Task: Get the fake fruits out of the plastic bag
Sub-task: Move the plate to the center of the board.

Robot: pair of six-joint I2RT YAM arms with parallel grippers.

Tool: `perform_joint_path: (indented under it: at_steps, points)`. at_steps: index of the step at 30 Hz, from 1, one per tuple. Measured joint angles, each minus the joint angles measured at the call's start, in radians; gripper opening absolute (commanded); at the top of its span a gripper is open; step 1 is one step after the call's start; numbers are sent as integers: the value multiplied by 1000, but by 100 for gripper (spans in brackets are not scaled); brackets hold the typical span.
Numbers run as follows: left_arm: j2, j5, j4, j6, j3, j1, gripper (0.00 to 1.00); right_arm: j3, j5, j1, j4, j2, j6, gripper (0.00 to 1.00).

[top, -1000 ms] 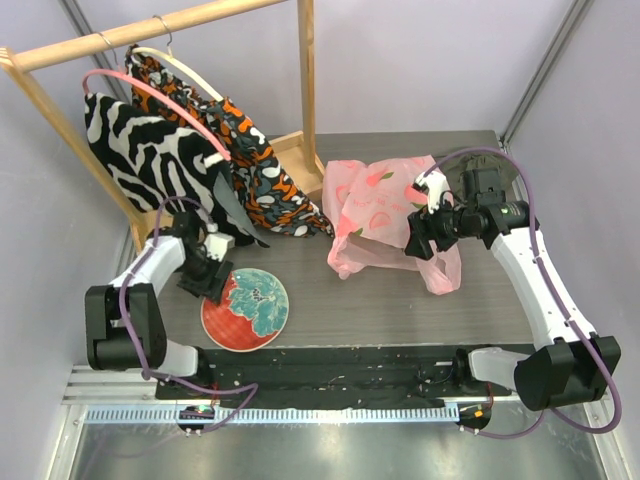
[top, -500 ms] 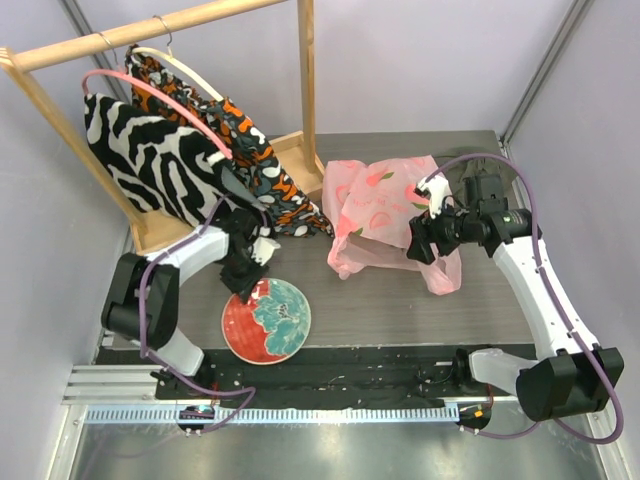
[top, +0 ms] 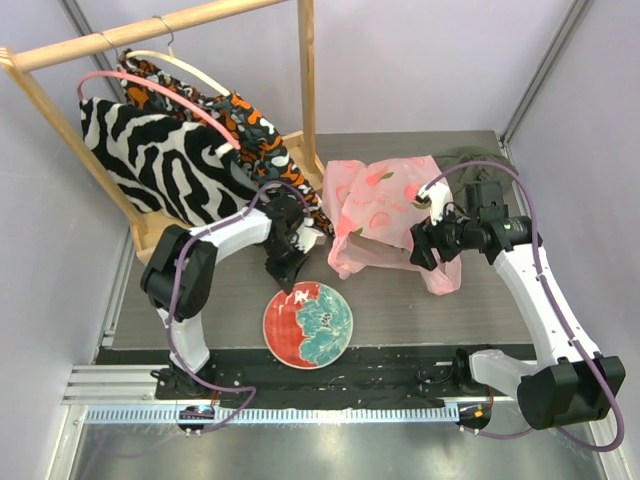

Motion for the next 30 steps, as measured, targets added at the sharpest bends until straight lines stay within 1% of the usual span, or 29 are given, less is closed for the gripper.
perform_joint_path:
  at_steps: [2,5,9,12,16,17,19,20,22,23,25,26,27,28,29,30]
  points:
    - [30,7,6,-16,40,-37,0,-10,3,-3,0,-3,-1,71]
    - [101,22,6,-40,140,-91,0,-29,7,-7,3,-4,-2,72]
    - [189,32,13,-73,274,-126,0,-36,11,-8,2,-4,-2,71]
    - [232,32,34,-103,340,-125,0,-36,18,-8,2,-4,-5,71]
    - [246,34,50,-160,362,-87,0,-36,22,-9,2,-4,-7,71]
    - [246,33,53,-176,363,-72,4,-36,23,-9,3,-4,-6,71]
    - [246,34,56,-188,364,-51,23,-36,26,-9,6,-3,-5,70]
    - [246,35,56,-195,365,-44,34,-36,26,-9,10,0,-2,71]
    - [245,37,54,-196,366,-34,41,-36,24,-9,18,11,2,69]
    - [241,33,55,-197,363,-30,46,-35,21,-9,21,20,5,68]
    - [212,31,56,-197,334,-29,49,-29,11,-7,23,41,11,67]
    - [163,31,64,-198,283,-29,54,-26,5,-4,23,52,13,67]
    - [108,32,55,-197,237,-29,63,-24,1,1,24,62,17,66]
    - [42,39,45,-196,189,-29,63,-23,-3,8,25,69,19,64]
    - [-19,46,44,-196,148,-29,66,-23,-8,16,26,75,21,63]
    - [-113,58,34,-198,99,-30,67,-23,-14,30,27,82,22,63]
